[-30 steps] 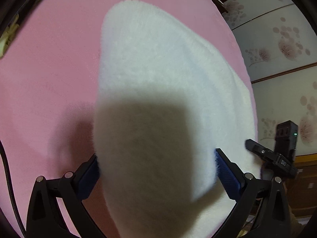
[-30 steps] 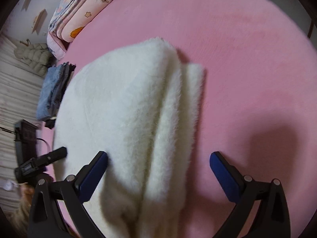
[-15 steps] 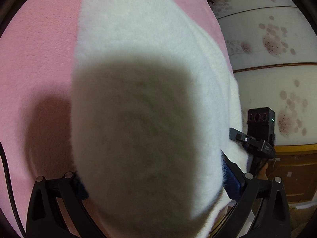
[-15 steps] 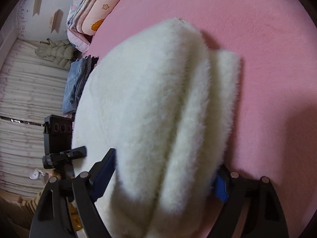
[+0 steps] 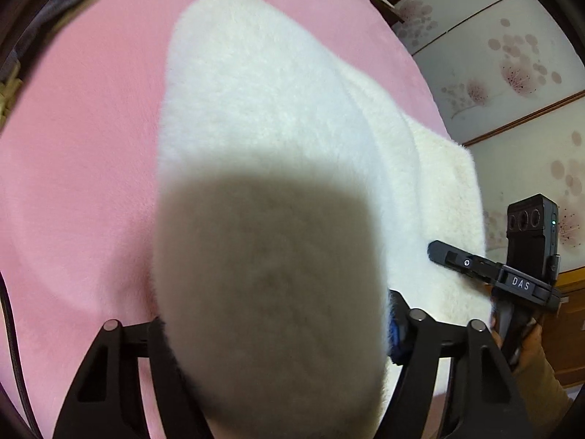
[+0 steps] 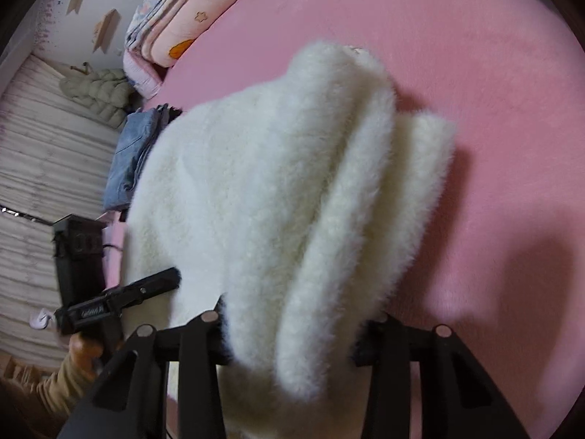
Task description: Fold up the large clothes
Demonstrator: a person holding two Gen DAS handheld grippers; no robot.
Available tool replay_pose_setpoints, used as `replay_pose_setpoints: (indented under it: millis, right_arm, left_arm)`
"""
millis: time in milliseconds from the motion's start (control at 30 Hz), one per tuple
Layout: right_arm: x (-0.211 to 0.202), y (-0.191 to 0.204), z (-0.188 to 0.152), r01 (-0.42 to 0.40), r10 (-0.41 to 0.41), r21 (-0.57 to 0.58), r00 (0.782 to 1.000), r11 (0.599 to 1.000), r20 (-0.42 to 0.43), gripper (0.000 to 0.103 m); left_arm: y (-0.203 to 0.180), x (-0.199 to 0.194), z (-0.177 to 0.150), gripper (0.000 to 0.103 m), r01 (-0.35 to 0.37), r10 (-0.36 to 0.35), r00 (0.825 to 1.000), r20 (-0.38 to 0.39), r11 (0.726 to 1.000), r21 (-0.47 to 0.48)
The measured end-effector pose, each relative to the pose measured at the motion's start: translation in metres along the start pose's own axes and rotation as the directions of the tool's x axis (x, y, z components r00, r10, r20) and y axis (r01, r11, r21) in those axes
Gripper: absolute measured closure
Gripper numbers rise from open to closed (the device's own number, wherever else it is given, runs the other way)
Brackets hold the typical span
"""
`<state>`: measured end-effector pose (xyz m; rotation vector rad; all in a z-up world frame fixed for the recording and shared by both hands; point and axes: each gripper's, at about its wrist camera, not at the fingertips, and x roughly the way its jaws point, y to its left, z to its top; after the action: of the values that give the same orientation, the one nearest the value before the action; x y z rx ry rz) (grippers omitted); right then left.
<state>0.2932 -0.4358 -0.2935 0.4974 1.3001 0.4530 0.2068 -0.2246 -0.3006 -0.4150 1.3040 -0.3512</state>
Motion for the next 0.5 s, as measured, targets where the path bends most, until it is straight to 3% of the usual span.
replay_pose_setpoints:
  millis: [100,300,500]
  right_arm:
    - [-0.010,0.017,-0.005,0.038,-0.038,-0.003,0.999,0.999,0.023,0.064]
    - [-0.035,0.065,-0.034,0.024,-0.024,0.010,0.999,1.000,0.031,0.065]
    - [-0.046,0.144,-0.051,-0.005,0.005,-0.001,1.000,1.000,0.013,0.065]
  left_arm:
    - [-0.011,-0.019,-0.005,0.035,-0.007,0.007,1.000,0.008,1.000,0.028]
    - [-0.012,-0.085,-0.026,0.035,0.000,-0.001,1.000,0.005,0.999,0.053]
    - [0.033,-0.172,-0.024,0.035,0.008,-0.009,1.000,0.004,0.999,0.041]
